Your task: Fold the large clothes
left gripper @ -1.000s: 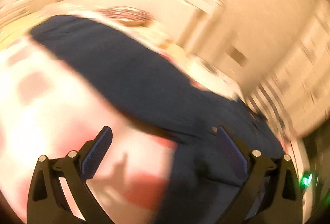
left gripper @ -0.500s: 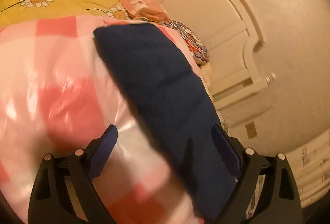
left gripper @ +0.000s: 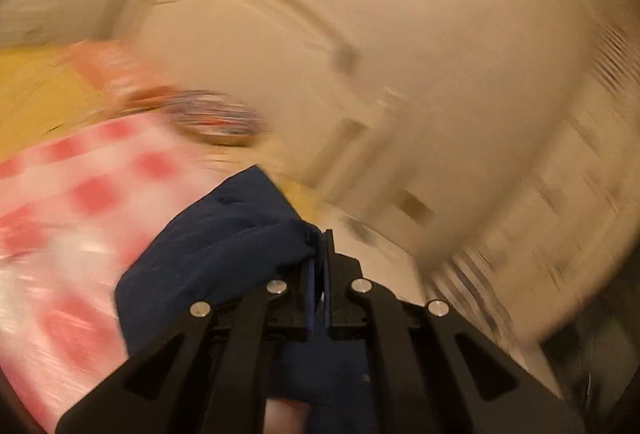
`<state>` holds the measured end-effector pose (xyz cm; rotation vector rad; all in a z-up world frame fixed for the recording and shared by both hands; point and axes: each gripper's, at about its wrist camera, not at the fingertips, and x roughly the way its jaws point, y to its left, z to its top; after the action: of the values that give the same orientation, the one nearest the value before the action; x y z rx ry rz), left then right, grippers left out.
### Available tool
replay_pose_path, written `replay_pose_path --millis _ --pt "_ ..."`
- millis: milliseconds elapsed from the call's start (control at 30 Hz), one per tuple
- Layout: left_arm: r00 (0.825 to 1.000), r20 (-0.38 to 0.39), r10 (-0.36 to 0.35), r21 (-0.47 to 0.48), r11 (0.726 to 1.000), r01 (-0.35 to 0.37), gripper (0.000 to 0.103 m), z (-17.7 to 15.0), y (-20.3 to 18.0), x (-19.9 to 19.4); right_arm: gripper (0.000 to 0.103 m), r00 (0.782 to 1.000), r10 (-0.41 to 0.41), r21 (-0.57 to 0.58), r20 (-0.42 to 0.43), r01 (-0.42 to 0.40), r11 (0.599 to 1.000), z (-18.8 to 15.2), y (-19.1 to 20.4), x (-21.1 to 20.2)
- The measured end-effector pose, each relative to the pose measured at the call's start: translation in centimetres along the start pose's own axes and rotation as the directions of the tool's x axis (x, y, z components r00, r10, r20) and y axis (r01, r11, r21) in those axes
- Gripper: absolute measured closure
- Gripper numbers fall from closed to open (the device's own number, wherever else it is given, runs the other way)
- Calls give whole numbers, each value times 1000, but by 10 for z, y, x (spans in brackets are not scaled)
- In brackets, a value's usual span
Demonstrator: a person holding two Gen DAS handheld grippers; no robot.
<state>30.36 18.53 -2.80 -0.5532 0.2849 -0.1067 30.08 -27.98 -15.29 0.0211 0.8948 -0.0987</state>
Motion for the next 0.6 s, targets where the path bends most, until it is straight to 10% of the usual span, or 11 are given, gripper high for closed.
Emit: replay_pose_path --millis 267,467,600 --pt "940 -314 -132 231 950 210 100 -134 -145 76 4 1000 6 4 0 -6 1000 1 0 -1" --pt "851 -523 33 389 898 205 92 -233 -177 140 4 1000 16 13 2 -16 1000 1 -1 -1" --pt "801 -596 -44 363 876 318 30 -225 -177 126 4 1000 26 20 4 -26 999 1 -3 0"
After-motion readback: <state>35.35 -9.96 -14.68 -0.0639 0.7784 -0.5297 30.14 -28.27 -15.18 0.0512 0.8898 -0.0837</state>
